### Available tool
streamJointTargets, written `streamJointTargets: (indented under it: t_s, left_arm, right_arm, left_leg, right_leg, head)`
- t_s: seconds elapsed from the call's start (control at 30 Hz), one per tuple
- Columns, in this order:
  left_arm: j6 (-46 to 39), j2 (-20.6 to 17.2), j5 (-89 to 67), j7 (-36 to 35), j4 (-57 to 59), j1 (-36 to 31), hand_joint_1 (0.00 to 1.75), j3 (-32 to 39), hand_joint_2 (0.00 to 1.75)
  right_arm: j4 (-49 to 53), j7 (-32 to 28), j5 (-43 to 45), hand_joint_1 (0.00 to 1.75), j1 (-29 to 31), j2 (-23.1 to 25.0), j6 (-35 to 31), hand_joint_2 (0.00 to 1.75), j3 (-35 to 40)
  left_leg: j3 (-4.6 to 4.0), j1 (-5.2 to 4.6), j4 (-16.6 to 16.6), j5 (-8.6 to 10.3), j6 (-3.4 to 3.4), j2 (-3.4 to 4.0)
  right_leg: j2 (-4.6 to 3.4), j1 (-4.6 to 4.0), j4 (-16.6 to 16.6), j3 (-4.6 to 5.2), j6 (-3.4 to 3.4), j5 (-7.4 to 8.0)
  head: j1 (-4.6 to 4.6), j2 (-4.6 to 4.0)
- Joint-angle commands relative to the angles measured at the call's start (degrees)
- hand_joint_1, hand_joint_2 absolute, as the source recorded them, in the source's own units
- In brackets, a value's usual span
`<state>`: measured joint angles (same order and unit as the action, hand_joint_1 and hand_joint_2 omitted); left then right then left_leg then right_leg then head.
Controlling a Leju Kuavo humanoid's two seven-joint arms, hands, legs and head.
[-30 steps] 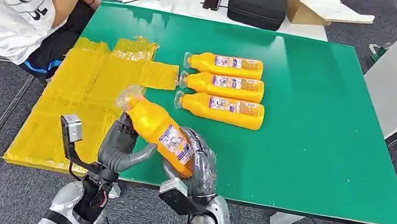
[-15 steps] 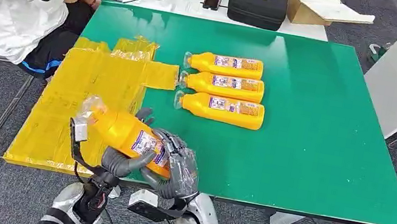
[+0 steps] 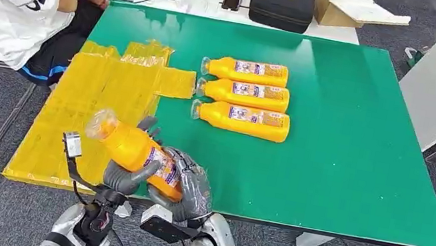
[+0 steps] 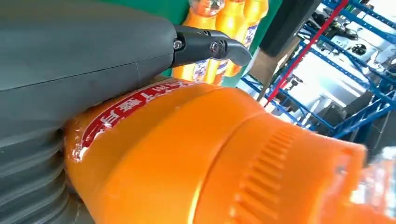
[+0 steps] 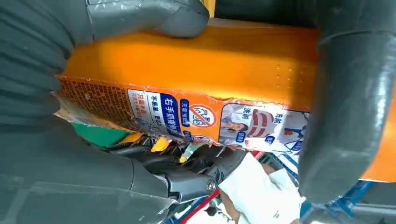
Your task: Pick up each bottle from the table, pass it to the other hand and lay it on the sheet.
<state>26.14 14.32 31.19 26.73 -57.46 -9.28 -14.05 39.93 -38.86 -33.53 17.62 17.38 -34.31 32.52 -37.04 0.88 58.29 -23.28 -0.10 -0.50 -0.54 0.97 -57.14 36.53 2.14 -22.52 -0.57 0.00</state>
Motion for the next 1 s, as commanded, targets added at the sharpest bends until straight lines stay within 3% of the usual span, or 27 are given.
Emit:
streamJointTargets:
  t_s: [0.03,0.13,0.17,0.2,0.23,0.47,0.6,0.87,0.93,1.0]
  left_arm:
    - [-0.8,1.0,-1.0,0.5,-2.4,-2.2,0.00,-0.9,1.75]
    - [-2.0,0.8,-3.0,1.1,-2.6,-2.1,0.00,-1.6,1.75]
    - [-1.9,0.9,-3.4,1.1,-2.4,-2.0,0.23,-2.0,1.75]
    - [-1.9,0.7,-4.2,1.2,-2.3,-2.0,1.52,-2.4,1.75]
    - [-1.8,0.7,-5.0,1.6,-2.2,-2.0,1.75,-2.8,1.75]
    - [-1.8,0.7,-5.0,1.6,-2.1,-1.9,1.75,-2.8,1.75]
    - [-1.2,0.7,-4.8,1.3,-1.6,-2.0,1.75,-2.7,1.75]
    - [0.3,0.9,-3.7,0.5,-1.2,-2.2,1.75,-2.4,1.75]
    - [0.1,1.0,-2.6,0.2,-1.5,-2.2,1.75,-1.7,1.75]
    - [-0.5,0.8,-2.6,0.1,-1.9,-2.4,1.75,-1.3,1.75]
  right_arm:
    - [-5.8,1.1,-0.1,1.75,0.5,-0.3,2.9,1.75,2.3]
    - [-5.4,1.3,0.2,1.75,0.5,-0.1,3.4,1.75,2.0]
    - [-5.2,1.3,0.4,1.75,0.6,0.1,3.6,1.75,1.9]
    - [-5.0,1.5,0.5,1.75,0.7,0.1,3.7,1.75,1.8]
    - [-4.6,1.5,0.7,1.75,0.7,0.2,3.6,1.75,1.6]
    - [-4.6,1.5,0.7,1.75,0.9,0.2,3.7,1.75,1.6]
    - [-4.5,1.8,0.6,1.75,0.9,0.2,3.6,1.75,1.5]
    - [-4.4,2.0,1.3,1.75,1.2,0.3,2.6,1.75,0.0]
    - [-3.0,1.9,2.2,0.00,1.1,0.5,1.7,1.75,-1.2]
    - [-1.7,2.2,3.3,0.00,1.1,0.3,2.8,1.75,-1.9]
  left_leg:
    - [0.11,0.04,0.0,-0.02,0.04,-0.13]
    - [0.17,0.04,0.0,-0.06,0.05,-0.11]
    - [0.31,0.05,0.0,-0.12,0.07,-0.13]
    - [0.12,0.03,0.0,-0.04,0.04,-0.12]
    - [0.07,0.01,0.0,-0.01,0.03,-0.09]
    - [0.43,0.07,0.0,-0.17,0.08,-0.15]
    - [0.12,0.03,0.0,-0.03,0.04,-0.12]
    - [0.27,0.05,0.0,-0.09,0.06,-0.18]
    - [0.30,0.05,0.0,-0.11,0.06,-0.14]
    - [0.14,0.04,0.0,-0.06,0.05,-0.12]
  right_leg:
    - [0.20,-0.07,0.0,-0.19,-0.06,-0.06]
    - [0.20,-0.07,0.0,-0.26,-0.07,-0.09]
    - [0.24,-0.09,0.0,-0.42,-0.10,-0.16]
    - [0.19,-0.06,0.0,-0.20,-0.06,-0.07]
    - [0.15,-0.03,0.0,-0.12,-0.04,-0.05]
    - [0.29,-0.13,0.0,-0.55,-0.13,-0.20]
    - [0.19,-0.05,0.0,-0.19,-0.06,-0.07]
    - [0.28,-0.09,0.0,-0.37,-0.10,-0.14]
    - [0.25,-0.09,0.0,-0.40,-0.10,-0.15]
    - [0.20,-0.07,0.0,-0.22,-0.07,-0.10]
  head:
    - [0.00,0.00]
    - [0.00,0.00]
    - [0.00,0.00]
    - [0.00,0.00]
    - [0.00,0.00]
    - [0.00,0.00]
    - [0.02,0.00]
    - [0.00,0.02]
    - [0.00,0.00]
    - [0.02,0.00]
